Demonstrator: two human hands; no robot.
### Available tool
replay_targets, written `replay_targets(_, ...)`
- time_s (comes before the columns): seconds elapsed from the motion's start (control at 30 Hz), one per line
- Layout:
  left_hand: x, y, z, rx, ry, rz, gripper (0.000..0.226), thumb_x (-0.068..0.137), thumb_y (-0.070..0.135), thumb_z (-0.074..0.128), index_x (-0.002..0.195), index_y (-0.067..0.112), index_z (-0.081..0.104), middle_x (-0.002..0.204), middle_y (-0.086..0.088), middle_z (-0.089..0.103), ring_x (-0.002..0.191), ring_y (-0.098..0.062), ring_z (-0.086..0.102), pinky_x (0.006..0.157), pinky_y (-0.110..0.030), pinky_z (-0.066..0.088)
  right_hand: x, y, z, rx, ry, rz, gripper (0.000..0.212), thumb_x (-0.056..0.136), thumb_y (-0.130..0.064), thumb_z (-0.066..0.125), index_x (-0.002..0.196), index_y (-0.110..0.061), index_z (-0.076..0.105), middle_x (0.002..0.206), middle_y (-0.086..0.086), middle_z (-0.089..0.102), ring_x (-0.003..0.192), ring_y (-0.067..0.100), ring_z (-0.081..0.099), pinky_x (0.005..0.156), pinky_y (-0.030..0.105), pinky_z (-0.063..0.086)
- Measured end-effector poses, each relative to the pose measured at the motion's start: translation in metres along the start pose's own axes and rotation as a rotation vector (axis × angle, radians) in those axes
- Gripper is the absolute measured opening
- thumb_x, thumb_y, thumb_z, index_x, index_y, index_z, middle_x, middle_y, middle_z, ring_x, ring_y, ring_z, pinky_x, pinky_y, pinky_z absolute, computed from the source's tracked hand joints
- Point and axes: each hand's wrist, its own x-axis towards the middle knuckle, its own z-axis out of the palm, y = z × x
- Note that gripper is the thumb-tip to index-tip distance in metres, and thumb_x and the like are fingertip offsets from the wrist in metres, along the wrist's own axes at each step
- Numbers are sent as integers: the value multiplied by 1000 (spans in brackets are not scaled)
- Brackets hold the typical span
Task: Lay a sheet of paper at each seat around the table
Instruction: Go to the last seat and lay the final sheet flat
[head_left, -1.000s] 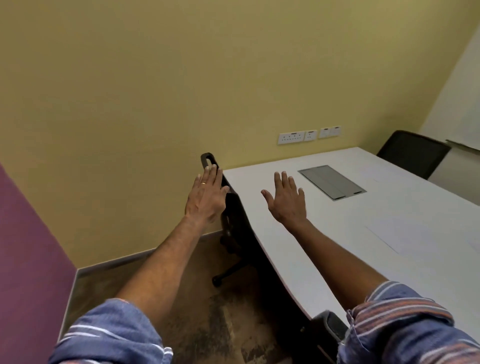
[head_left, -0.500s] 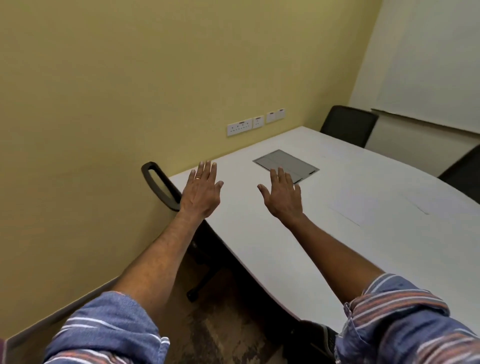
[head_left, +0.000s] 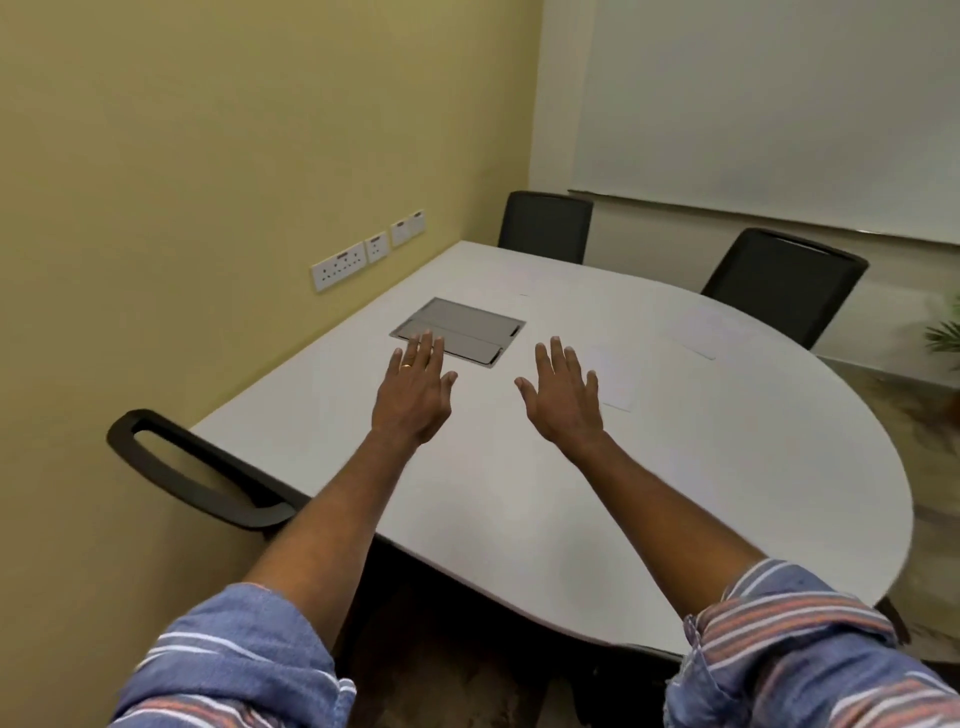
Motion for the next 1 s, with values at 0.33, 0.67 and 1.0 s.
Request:
replay_targets(0.33,51,1,56,-106,-46,207,59,106,36,25,157,8,14,165,-11,15,153,-25,9,124,-43,11,1,25,28,-87,-30,244,66,103,-51,27,157,-18,9,166,4,-1,152,25,2,119,57,12)
replay_targets(0.67,130,47,124,-168,-136,332,60,106,37,23,158,9,12,166,-9,10,154,-23,4,124,-42,9,54,99,67,-136,-92,392,67,103,-52,25,158,-18,6,166,4,-3,153,24,1,118,60,13)
replay_targets(1.0,200,67,170,-171,-168,358,60,106,37,21,158,10,8,166,-9,6,154,-24,3,125,-43,8,139,133,74,-103,-56,415,65,103,-51,25,157,-17,10,166,5,4,152,24,6,118,58,15)
